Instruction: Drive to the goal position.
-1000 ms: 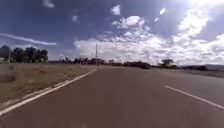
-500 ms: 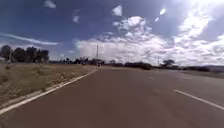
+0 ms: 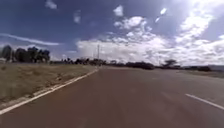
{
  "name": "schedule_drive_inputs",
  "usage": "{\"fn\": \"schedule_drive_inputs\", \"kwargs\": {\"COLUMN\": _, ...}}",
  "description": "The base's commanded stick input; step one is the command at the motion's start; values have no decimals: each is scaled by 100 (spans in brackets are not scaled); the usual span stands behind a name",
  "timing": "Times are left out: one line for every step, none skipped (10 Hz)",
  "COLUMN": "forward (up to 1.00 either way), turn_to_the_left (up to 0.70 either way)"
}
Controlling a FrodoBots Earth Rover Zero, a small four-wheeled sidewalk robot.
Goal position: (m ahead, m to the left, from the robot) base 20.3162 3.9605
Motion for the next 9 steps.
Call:
{"fn": "schedule_drive_inputs", "kwargs": {"forward": 100, "turn_to_the_left": 0}}
{"fn": "schedule_drive_inputs", "kwargs": {"forward": 100, "turn_to_the_left": 0}}
{"fn": "schedule_drive_inputs", "kwargs": {"forward": 100, "turn_to_the_left": 0}}
{"fn": "schedule_drive_inputs", "kwargs": {"forward": 100, "turn_to_the_left": 0}}
{"fn": "schedule_drive_inputs", "kwargs": {"forward": 100, "turn_to_the_left": 0}}
{"fn": "schedule_drive_inputs", "kwargs": {"forward": 100, "turn_to_the_left": 0}}
{"fn": "schedule_drive_inputs", "kwargs": {"forward": 100, "turn_to_the_left": 0}}
{"fn": "schedule_drive_inputs", "kwargs": {"forward": 100, "turn_to_the_left": 0}}
{"fn": "schedule_drive_inputs", "kwargs": {"forward": 100, "turn_to_the_left": 0}}
